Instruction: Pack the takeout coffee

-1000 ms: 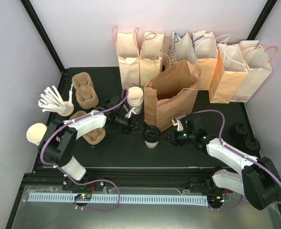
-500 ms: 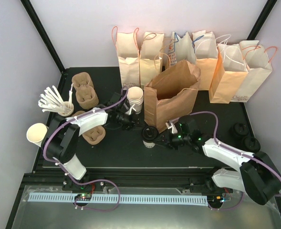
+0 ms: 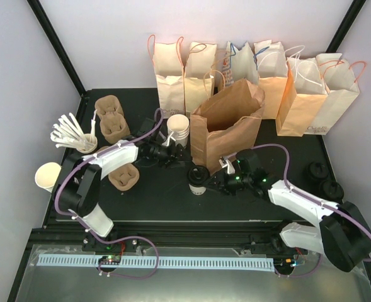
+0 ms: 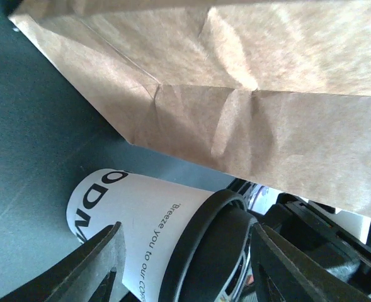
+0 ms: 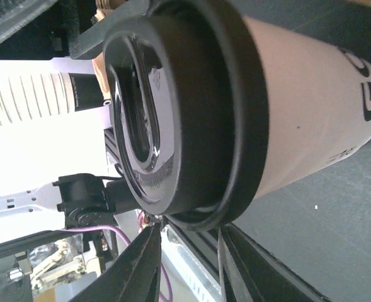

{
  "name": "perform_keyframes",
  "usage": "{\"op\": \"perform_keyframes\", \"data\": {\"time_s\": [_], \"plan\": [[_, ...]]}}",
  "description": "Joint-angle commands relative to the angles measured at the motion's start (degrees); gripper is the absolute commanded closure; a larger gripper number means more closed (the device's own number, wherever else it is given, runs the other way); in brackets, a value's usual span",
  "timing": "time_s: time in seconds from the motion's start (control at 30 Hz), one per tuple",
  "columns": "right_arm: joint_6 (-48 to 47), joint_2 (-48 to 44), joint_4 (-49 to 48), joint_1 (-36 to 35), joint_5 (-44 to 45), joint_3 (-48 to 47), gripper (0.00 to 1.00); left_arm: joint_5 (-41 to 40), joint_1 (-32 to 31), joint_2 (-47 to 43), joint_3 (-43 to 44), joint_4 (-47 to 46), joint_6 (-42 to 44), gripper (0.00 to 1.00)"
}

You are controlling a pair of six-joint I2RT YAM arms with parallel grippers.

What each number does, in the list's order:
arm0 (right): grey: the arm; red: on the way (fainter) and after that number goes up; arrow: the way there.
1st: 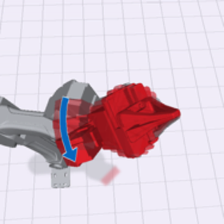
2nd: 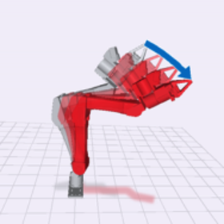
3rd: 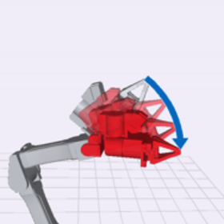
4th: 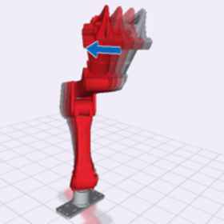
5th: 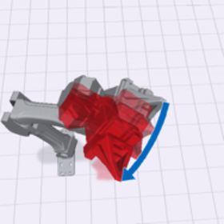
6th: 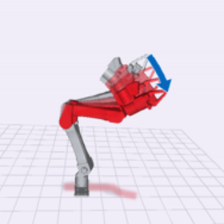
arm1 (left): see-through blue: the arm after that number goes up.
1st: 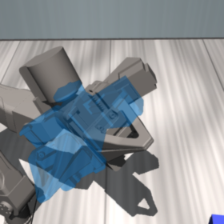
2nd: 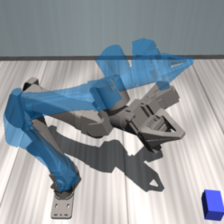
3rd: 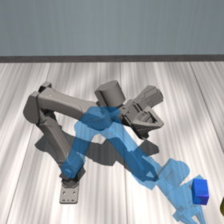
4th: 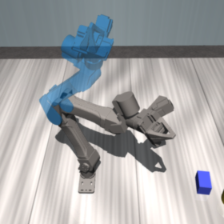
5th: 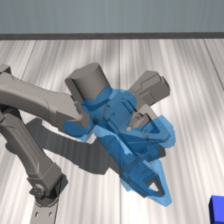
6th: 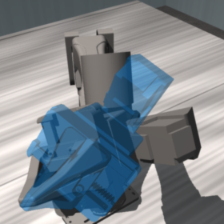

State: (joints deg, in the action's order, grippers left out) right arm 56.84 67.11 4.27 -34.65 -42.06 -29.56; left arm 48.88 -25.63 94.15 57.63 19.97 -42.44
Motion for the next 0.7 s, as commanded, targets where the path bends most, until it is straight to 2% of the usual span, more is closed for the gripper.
{"op": "perform_keyframes", "data": {"time_s": [0.0, 0.13, 0.27, 0.5, 0.67], "plan": [[-2.8, -2.2, 3.7, 2.1, 1.2, -1.3, 0.70, -0.1, 1.7, -4.0, -1.2, 1.5, 1.7, 0.42], [-4.5, -2.5, 5.9, 3.0, 1.3, -1.4, 0.67, 0.1, 1.8, -6.6, -4.0, 2.6, 2.2, 0.42], [-5.6, -3.3, 6.9, 3.8, 2.2, -1.4, 0.62, 0.6, 1.6, -11.1, -9.1, 1.1, -0.4, 0.46], [-7.5, -2.9, 6.7, 7.4, 2.1, -1.9, 0.61, 1.0, -2.5, -18.3, -18.3, -7.9, -9.8, 0.54], [-8.0, -1.1, 4.0, 9.6, 1.5, -2.8, 0.61, 0.7, -6.2, -19.7, -22.1, -14.3, -15.5, 0.61]]}}
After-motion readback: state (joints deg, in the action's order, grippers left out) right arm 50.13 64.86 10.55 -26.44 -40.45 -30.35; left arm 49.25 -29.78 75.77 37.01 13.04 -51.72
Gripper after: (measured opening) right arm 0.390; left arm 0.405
